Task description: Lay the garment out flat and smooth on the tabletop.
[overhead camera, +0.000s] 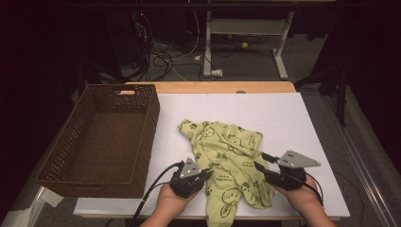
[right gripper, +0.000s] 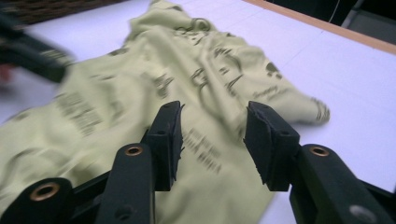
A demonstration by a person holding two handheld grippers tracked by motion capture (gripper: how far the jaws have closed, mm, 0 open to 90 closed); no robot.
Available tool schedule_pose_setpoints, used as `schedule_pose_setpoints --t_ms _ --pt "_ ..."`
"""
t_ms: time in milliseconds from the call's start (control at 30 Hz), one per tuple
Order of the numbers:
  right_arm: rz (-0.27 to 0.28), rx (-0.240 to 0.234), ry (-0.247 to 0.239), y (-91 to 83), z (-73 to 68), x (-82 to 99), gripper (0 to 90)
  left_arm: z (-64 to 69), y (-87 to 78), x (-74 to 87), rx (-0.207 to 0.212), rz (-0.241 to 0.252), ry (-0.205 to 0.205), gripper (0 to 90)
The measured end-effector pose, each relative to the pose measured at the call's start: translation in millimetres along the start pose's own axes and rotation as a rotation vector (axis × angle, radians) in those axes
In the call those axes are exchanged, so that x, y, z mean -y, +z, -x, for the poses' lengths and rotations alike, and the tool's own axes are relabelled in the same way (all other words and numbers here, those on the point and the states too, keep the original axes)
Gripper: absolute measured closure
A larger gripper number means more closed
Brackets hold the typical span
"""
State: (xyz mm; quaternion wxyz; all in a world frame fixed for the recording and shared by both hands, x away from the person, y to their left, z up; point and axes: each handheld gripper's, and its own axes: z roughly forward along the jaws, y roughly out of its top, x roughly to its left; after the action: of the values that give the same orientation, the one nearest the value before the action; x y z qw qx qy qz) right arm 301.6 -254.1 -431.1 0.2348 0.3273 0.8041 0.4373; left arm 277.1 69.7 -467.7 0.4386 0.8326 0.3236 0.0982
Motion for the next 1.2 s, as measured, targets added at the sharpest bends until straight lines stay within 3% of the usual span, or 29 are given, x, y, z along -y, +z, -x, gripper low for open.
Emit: schedule_pose_setpoints --t_ms 133,200,267,300,433,467,533,600,733,900,1033,1200 --pt "-0.024 0.014 -0.02 40.0 6.3 -26.6 59.9 0.5 -5.6 9.1 -0.015 -0.008 -0.013 79.6" --pt "-0.04 0.008 0.0 61.2 9.4 -36.1 59.4 -1.8 -7.8 10.1 -0.011 0.01 -0.034 77.4" --pt "-0.086 0.011 0.011 86.1 9.5 -44.3 55.9 -2.7 -8.3 10.5 -0.009 0.011 -0.04 69.2" --pt "-0.086 0.011 0.011 86.1 9.5 -44.3 55.9 -3.3 -8.5 10.8 -0.012 0.011 -0.04 69.2" --pt "-0.176 0.039 -0.005 121.7 2.8 -47.9 51.4 -6.5 -10.8 10.3 -0.033 0.032 -0.053 49.3" --pt "-0.192 0.051 -0.007 126.9 2.2 -47.2 54.7 -7.9 -11.4 9.7 -0.027 0.039 -0.061 45.5" --pt "-0.222 0.044 0.01 133.8 3.5 -44.5 70.7 -9.6 -12.3 9.5 -0.042 0.048 -0.067 37.2" --pt "-0.214 0.055 0.0 132.2 3.4 -43.6 80.8 -11.4 -12.8 9.6 -0.045 0.055 -0.067 35.3" --pt "-0.167 0.067 -0.011 119.5 5.2 -45.8 83.2 -16.2 -12.5 8.9 -0.051 0.061 -0.077 29.8" --pt "-0.07 0.075 0.045 84.2 19.8 -41.5 83.3 -23.0 -11.2 5.9 -0.045 0.072 -0.095 24.7" --pt "0.005 0.082 0.108 53.1 37.1 -24.9 84.6 -25.6 -7.6 2.6 -0.039 0.065 -0.093 18.2" --pt "0.011 0.103 0.127 34.6 45.8 -7.4 87.2 -27.0 -3.5 -0.1 -0.039 0.068 -0.096 18.2"
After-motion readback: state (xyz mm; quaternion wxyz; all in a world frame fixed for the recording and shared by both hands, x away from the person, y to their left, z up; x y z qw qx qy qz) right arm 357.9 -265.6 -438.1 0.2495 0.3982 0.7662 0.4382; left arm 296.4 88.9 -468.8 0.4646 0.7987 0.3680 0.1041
